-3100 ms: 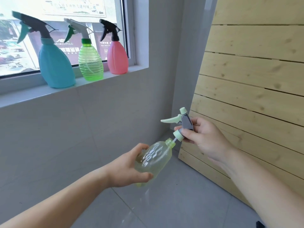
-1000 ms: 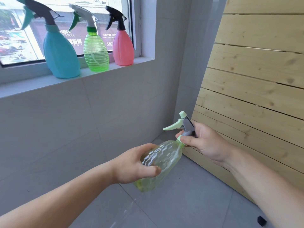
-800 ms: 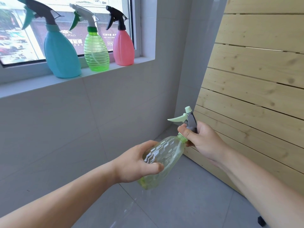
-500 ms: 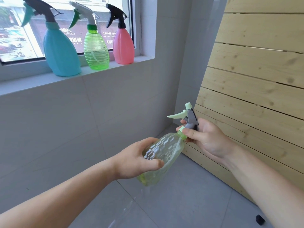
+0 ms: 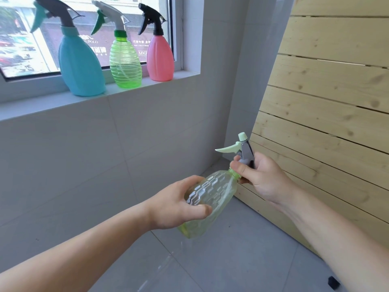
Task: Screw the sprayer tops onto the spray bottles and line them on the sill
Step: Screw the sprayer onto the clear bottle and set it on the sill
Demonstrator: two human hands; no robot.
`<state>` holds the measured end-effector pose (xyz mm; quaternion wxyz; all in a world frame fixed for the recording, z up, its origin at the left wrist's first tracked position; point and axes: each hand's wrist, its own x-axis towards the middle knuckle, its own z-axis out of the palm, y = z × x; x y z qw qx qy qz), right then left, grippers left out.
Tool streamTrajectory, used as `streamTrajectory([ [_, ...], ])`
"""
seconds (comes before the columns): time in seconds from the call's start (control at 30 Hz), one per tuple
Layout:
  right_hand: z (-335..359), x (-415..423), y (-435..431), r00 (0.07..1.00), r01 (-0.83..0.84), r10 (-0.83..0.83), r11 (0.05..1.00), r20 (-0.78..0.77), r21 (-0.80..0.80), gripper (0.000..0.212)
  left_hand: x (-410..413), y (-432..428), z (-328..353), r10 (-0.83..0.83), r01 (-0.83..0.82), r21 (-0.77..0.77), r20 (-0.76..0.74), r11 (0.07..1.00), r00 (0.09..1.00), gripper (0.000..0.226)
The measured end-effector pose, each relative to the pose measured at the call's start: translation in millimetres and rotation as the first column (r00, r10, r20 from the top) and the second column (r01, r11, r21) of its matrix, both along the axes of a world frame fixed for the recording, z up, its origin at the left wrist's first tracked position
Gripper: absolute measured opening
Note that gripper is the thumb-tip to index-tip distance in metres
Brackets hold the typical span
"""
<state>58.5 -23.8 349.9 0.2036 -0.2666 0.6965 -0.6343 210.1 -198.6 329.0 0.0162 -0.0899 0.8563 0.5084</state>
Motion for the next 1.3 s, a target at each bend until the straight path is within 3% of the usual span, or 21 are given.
streamTrajectory([
  [0.1,-4.1,2.6,-3.6,0.996,0.077,-0.073,0.994,-0.047,0.072,0.017,0.0,1.3,-0.1,0.001,-0.001,-0.008,0.01,1.0,1.0,0.042],
  [0.23,2.5,-5.4,0.0,0.995,-0.029,0.032,0.999,0.095,-0.031,0.02,-0.8,1.9,3.0,0.022,-0.021,-0.024,0.001,0.999,1.0,0.044],
  [0.37,-0.9,0.4,-2.4,0.999,0.031,-0.03,0.998,-0.019,0.045,0.013,0.5,2.8,0.2,0.031,-0.031,-0.052,0.008,0.998,0.999,0.047],
  [0.43,-4.6,2.3,-3.8,0.996,0.082,-0.079,0.994,-0.04,0.078,0.02,1.2,3.1,-0.3,0.028,-0.027,-0.063,0.012,0.998,1.0,0.045],
  [0.5,-4.3,-0.3,-2.6,0.998,0.055,-0.056,0.995,0.011,0.077,0.025,1.3,3.3,1.0,0.032,-0.031,-0.065,0.005,0.997,0.999,0.045],
  [0.6,-0.9,-5.5,0.7,0.995,-0.014,0.016,1.0,0.102,-0.021,0.014,0.2,5.0,2.6,0.035,-0.035,-0.043,-0.008,0.998,0.999,0.047],
  [0.7,-3.0,-2.3,-0.8,0.999,0.023,-0.023,1.0,0.031,0.007,0.012,0.5,6.0,1.8,0.034,-0.034,-0.057,-0.002,0.998,0.999,0.048],
  [0.83,-6.1,2.8,-3.3,0.996,0.082,-0.08,0.994,-0.046,0.065,0.029,1.9,4.9,1.5,0.037,-0.037,-0.08,0.006,0.996,0.999,0.054],
  [1.0,3.7,-8.0,2.3,0.986,-0.049,0.063,0.994,0.154,-0.097,0.026,-0.3,4.1,5.2,0.048,-0.049,-0.079,-0.012,0.996,0.999,0.049],
  [1.23,-5.5,-5.1,0.0,0.991,-0.061,0.077,0.988,0.111,-0.142,0.027,1.7,5.5,2.2,0.061,-0.061,-0.029,-0.011,0.998,0.998,0.041],
  [1.3,-5.9,-1.9,-2.5,0.997,-0.025,0.036,0.99,0.073,-0.139,0.017,1.8,7.4,0.7,0.066,-0.067,-0.02,-0.02,0.998,0.998,0.044],
])
